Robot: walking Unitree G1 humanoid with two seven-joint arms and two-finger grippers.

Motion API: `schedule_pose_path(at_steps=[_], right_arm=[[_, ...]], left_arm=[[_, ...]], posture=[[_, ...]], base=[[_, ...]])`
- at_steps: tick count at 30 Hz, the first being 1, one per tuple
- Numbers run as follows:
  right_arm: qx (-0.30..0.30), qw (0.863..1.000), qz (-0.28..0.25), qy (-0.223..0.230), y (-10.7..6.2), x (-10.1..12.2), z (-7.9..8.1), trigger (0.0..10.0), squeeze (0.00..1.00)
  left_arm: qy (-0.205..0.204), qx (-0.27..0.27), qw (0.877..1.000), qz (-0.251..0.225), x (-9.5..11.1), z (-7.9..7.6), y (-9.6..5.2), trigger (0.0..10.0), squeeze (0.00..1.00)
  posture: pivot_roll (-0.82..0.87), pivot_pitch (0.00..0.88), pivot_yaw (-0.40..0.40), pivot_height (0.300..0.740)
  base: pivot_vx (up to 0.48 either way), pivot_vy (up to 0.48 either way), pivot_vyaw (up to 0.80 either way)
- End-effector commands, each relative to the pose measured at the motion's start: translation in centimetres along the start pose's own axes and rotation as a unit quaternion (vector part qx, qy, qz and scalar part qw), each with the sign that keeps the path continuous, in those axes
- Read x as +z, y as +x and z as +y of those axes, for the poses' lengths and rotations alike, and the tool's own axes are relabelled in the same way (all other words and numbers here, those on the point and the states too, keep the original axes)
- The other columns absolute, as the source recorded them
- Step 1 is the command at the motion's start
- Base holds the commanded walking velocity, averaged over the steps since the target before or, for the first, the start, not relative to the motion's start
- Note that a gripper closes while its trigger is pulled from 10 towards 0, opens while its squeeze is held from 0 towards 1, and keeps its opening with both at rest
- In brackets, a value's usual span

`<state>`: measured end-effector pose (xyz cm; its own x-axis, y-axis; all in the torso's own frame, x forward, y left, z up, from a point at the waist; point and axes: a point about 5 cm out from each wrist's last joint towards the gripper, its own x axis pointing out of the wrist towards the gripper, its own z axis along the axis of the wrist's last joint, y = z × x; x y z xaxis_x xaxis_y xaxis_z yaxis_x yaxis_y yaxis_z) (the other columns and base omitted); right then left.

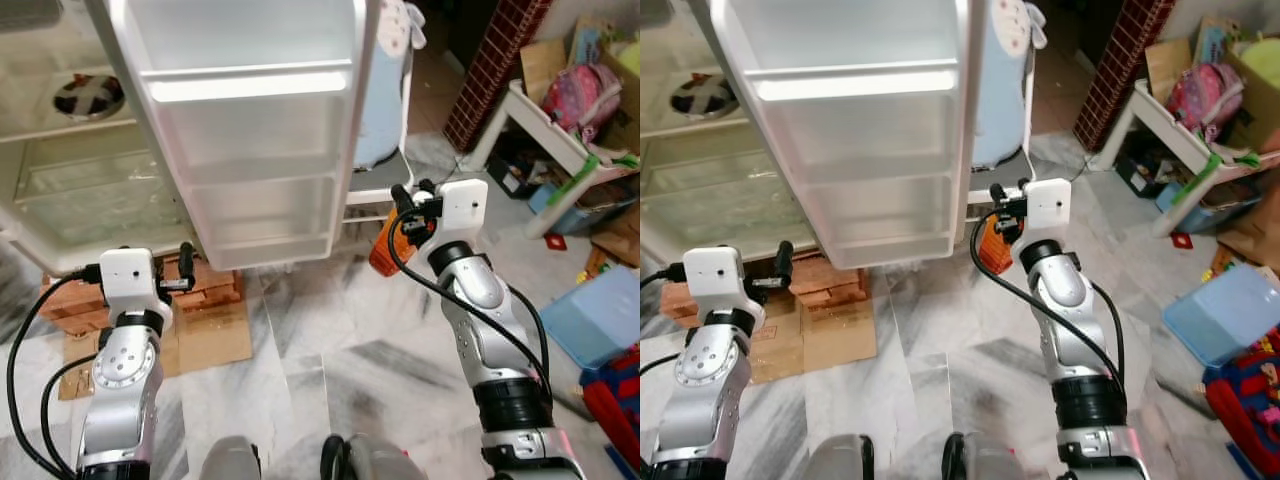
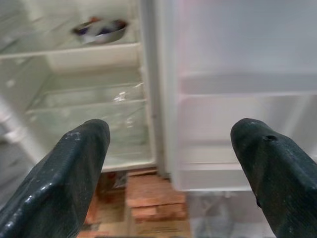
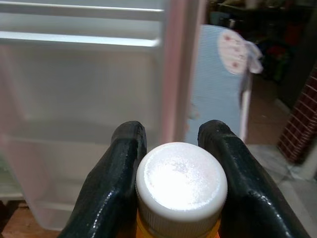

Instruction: Restocking fridge

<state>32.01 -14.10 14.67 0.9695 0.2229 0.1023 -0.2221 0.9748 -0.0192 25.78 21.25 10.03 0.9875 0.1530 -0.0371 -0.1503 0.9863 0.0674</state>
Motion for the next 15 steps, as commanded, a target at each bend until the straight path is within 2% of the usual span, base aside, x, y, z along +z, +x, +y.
schedule_pose_path(at_steps=[1, 6, 15], right_arm=[[0.005, 1.000, -0.029, -0.001, 0.19, 1.17, 0.28, 10.0, 0.00], [0.005, 1.000, -0.028, -0.002, 0.19, 1.15, 0.27, 10.0, 0.00], [0.012, 1.000, -0.027, -0.002, 0.23, 1.09, 0.44, 10.0, 0.00]], left_arm=[[-0.003, 0.014, 1.000, 0.001, 0.05, 0.61, 0.02, 10.0, 0.00], [-0.004, 0.017, 1.000, 0.003, -0.05, 0.76, -0.08, 10.0, 0.00], [-0.010, 0.029, 0.999, 0.029, -0.66, 0.66, -0.22, 10.0, 0.00]], posture=[[0.07, 0.158, -0.039, 0.740], [0.07, 0.162, -0.042, 0.740], [0.07, 0.162, -0.044, 0.740]], base=[[0.420, 0.000, 0.00], [0.417, 0.048, 0.00], [0.275, 0.370, 0.00]])
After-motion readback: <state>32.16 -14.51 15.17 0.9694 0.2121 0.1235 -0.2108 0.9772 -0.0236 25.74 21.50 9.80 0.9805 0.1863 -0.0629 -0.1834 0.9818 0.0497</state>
